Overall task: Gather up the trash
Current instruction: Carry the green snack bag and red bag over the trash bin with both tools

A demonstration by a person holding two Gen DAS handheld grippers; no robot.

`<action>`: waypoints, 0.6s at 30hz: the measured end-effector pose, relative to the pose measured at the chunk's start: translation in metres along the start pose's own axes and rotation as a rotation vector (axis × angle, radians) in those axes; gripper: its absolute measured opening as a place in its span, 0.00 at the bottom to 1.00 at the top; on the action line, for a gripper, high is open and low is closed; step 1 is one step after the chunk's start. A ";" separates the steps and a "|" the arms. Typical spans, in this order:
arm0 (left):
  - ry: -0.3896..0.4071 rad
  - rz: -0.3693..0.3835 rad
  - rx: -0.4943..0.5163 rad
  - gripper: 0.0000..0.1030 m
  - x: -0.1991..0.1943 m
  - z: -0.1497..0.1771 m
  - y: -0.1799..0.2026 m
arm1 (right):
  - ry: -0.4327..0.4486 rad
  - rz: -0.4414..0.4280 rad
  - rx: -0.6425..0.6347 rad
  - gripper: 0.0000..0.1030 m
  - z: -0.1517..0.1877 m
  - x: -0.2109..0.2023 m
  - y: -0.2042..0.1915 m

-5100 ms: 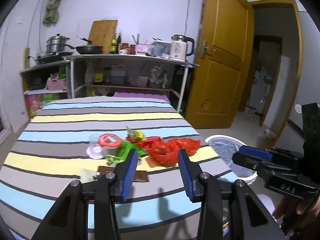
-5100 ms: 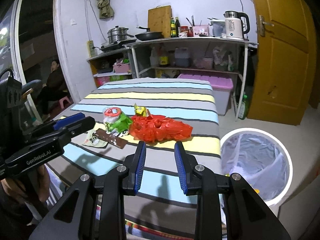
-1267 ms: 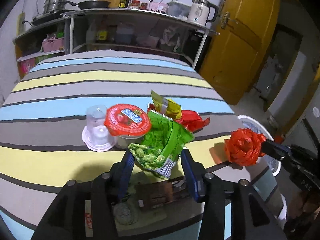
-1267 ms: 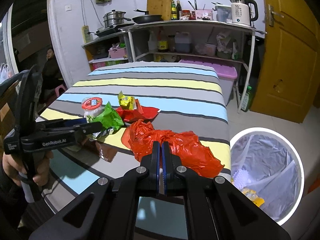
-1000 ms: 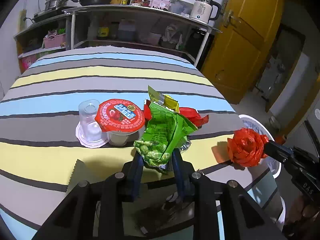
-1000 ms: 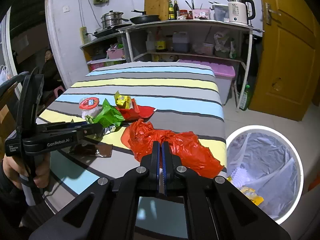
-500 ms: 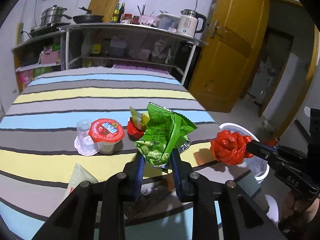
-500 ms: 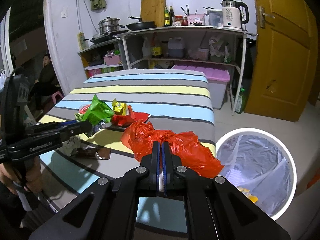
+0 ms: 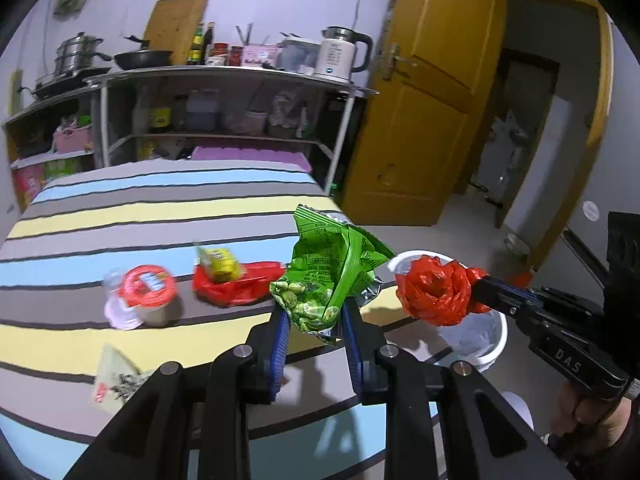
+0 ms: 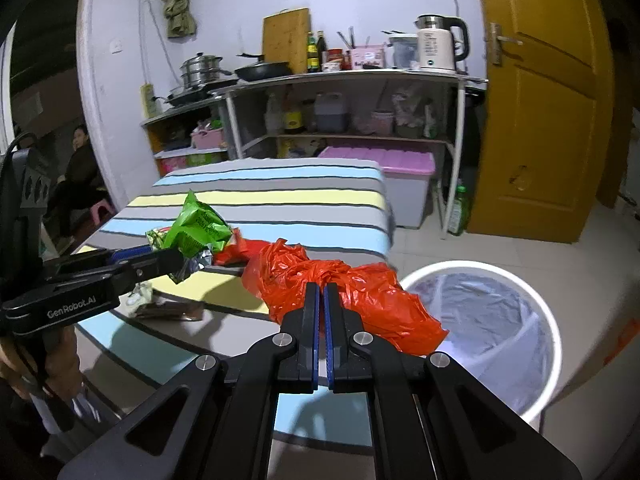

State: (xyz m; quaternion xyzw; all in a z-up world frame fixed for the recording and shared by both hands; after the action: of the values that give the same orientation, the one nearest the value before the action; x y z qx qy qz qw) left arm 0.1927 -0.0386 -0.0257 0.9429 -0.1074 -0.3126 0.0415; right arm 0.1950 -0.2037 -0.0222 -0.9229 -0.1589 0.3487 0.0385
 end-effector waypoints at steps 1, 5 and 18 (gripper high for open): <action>-0.001 0.007 0.008 0.25 0.002 -0.002 0.006 | 0.003 0.007 0.007 0.02 0.000 -0.002 0.004; -0.002 0.036 0.036 0.25 0.012 -0.010 0.027 | 0.015 0.038 0.037 0.02 0.000 -0.010 0.025; -0.041 0.110 0.124 0.26 0.058 -0.017 0.097 | 0.022 0.125 0.151 0.02 0.012 -0.025 0.094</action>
State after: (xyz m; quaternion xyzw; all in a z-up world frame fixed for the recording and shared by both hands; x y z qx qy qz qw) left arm 0.2314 -0.1458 -0.0322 0.9297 -0.1789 -0.3219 -0.0021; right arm 0.1946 -0.3008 -0.0326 -0.9293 -0.0737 0.3511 0.0878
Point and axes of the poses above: each gripper's, at about its wrist camera, not at the fingertips, and x roughly the way its jaws point, y to its right, z to its underside, the point moved 7 cm from there along x, roughly the way its jaws point, and after that the axes turned 5 degrees about x, right-handed, at the moved point
